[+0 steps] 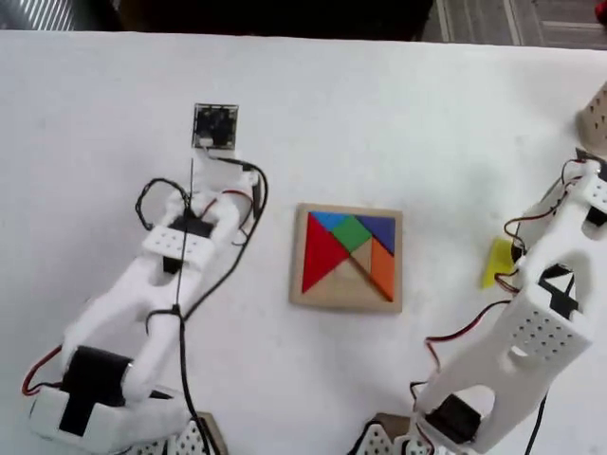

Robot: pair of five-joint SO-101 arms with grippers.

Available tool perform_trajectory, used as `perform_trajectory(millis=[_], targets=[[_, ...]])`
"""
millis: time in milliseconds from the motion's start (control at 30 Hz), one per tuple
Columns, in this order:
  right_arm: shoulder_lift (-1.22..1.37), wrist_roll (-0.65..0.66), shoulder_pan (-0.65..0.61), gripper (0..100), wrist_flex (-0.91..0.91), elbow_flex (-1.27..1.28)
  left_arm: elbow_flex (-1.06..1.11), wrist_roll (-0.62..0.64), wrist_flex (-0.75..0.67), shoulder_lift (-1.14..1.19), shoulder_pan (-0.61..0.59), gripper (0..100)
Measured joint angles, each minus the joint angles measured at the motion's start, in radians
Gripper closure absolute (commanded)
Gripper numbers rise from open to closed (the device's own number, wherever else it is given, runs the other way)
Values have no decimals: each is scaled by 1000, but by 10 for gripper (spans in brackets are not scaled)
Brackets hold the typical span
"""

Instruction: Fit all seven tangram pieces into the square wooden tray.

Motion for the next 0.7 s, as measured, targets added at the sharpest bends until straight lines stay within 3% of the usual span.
perform_trajectory(millis=[200,700], targets=[[6,-61,-52,745,21,-2,0,0,0,0,0,973],[6,-81,-137,780,12,-2,0,0,0,0,2,973]])
